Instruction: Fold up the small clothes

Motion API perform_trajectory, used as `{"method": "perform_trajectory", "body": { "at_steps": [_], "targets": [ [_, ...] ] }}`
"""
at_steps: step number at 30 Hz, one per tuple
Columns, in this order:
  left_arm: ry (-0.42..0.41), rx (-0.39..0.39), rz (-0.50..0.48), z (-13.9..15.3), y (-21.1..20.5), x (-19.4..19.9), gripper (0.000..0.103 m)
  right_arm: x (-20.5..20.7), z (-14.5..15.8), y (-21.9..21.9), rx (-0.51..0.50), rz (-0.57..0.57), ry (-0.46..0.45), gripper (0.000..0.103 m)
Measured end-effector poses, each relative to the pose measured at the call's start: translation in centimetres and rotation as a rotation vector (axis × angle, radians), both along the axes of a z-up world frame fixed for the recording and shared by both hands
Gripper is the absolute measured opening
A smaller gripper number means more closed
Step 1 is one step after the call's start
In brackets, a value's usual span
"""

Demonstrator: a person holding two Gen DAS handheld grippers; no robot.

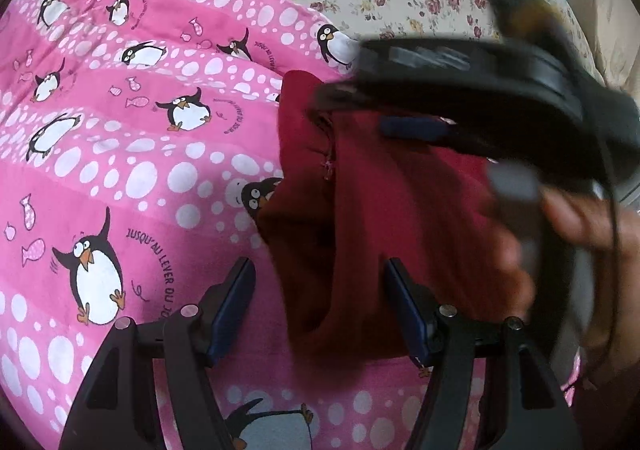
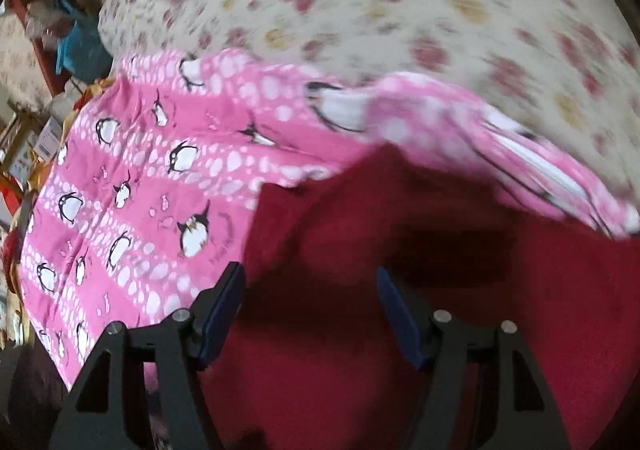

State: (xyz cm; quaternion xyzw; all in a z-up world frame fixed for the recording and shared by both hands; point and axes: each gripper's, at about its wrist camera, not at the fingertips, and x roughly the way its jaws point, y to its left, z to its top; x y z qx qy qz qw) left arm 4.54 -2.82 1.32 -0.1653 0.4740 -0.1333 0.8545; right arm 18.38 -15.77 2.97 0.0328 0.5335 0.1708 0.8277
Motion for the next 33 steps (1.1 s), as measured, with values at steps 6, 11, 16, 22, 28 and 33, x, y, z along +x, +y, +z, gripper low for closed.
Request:
{"method": "perform_trajectory", "body": {
  "at_steps": [6, 11, 16, 22, 28, 33],
  "targets": [
    [-0.005, -0.022, -0.001, -0.3, 0.3, 0.2, 0.047, 2.3, -3.6, 4.6, -0.190, 0.087, 0.066, 0.092],
    [-0.038, -0.014, 0.001, 0.0, -0.2, 0.9, 0.047, 1.6, -2.1, 1.4, -0.079, 0.059, 0.005, 0.032],
    [-0.075, -0.134, -0.072, 0.6, -1.1, 1.4, 0.005, 0.1, 0.5, -3.4, 0.096, 0.011, -0.030, 0.017],
    [-0.159, -0.179, -0.157, 2.5, -2.5, 0.4, 0.000, 0.2, 1.1, -5.9, 0.161, -0.035, -0.008, 0.021],
    [-0.164, -0.163, -0.161, 2.9, -2.4, 0.4, 0.000, 1.0, 1.8, -4.0, 0.134, -0.038, 0.021, 0.063],
    [-0.173, -0.126, -0.165, 2.9, -2.7, 0.3, 0.000, 1.9, 0.0, 0.0, 0.016, 0.046, 0.087, 0.066]
  ]
}}
